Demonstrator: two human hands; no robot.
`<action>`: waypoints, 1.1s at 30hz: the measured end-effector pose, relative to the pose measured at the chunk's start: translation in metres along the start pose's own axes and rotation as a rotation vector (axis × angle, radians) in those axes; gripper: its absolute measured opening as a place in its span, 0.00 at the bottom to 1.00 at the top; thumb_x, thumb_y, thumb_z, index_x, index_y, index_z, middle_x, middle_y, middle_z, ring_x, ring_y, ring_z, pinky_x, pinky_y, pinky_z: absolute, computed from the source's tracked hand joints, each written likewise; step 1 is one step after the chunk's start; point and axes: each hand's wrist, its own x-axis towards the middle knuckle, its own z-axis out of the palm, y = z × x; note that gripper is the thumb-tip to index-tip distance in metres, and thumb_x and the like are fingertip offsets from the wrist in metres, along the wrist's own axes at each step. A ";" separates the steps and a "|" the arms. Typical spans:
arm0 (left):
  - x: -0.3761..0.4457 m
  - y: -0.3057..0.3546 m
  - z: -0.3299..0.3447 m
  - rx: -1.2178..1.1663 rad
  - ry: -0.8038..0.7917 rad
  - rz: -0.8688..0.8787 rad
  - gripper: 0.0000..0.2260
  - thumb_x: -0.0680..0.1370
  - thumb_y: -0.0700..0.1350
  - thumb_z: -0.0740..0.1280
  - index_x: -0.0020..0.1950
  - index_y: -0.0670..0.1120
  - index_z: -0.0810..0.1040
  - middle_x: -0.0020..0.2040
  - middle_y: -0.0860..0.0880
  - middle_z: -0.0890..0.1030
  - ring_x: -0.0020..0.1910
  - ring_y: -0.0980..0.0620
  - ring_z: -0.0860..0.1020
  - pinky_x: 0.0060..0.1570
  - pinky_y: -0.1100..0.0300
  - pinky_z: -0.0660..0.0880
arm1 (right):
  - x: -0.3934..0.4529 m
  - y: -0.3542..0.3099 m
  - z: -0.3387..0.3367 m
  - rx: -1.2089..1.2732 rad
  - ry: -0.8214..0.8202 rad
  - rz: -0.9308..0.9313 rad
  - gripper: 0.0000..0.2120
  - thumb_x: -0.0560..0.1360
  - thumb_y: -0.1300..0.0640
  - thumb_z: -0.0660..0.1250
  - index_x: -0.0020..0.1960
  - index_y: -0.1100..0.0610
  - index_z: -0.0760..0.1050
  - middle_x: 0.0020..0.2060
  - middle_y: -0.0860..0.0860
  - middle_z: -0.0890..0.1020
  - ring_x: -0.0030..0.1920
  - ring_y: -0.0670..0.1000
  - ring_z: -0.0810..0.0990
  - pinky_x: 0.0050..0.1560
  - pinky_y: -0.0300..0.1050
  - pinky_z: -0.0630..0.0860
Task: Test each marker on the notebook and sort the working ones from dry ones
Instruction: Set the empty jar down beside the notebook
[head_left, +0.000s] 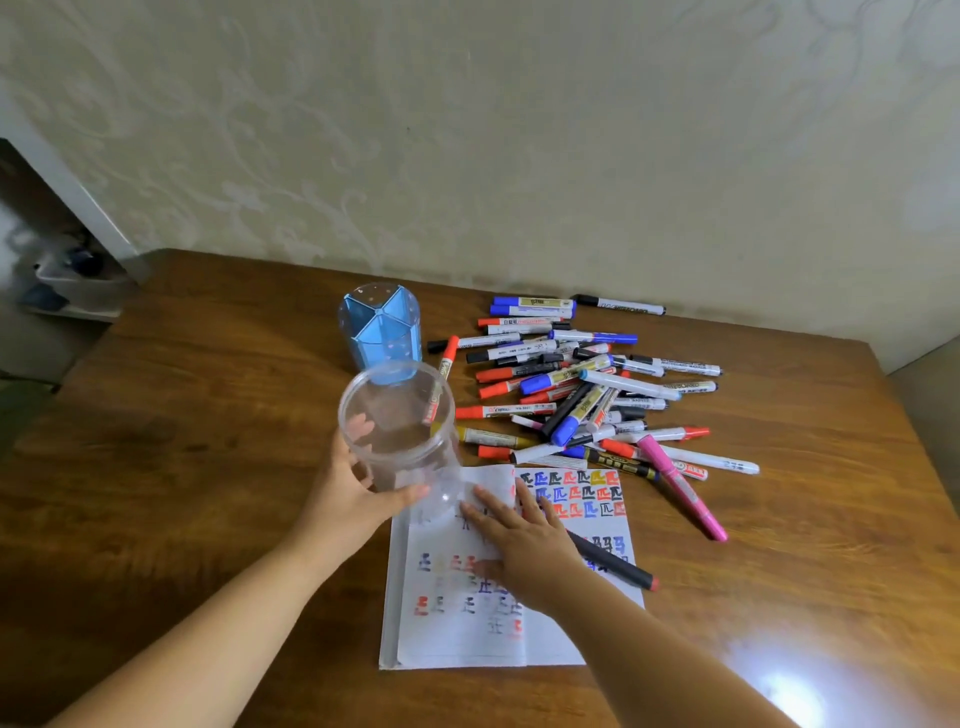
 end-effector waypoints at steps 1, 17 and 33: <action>0.000 -0.004 0.003 0.022 -0.006 0.012 0.42 0.64 0.42 0.77 0.71 0.54 0.57 0.67 0.56 0.64 0.67 0.56 0.63 0.62 0.60 0.65 | -0.002 0.001 -0.001 0.027 0.013 -0.011 0.33 0.79 0.40 0.54 0.75 0.39 0.38 0.75 0.41 0.36 0.74 0.56 0.31 0.72 0.57 0.34; 0.021 -0.002 0.001 0.161 0.036 0.012 0.44 0.64 0.49 0.76 0.72 0.56 0.53 0.72 0.53 0.60 0.70 0.52 0.62 0.63 0.56 0.64 | -0.048 0.011 0.033 -0.097 -0.038 0.036 0.43 0.65 0.24 0.46 0.75 0.43 0.53 0.69 0.48 0.71 0.65 0.55 0.74 0.68 0.59 0.46; -0.002 -0.021 0.002 0.607 0.093 0.027 0.10 0.72 0.47 0.71 0.46 0.48 0.70 0.41 0.53 0.75 0.39 0.54 0.75 0.35 0.65 0.70 | -0.053 0.047 0.003 0.140 0.268 0.074 0.29 0.80 0.47 0.57 0.76 0.44 0.49 0.75 0.43 0.55 0.75 0.46 0.49 0.75 0.48 0.48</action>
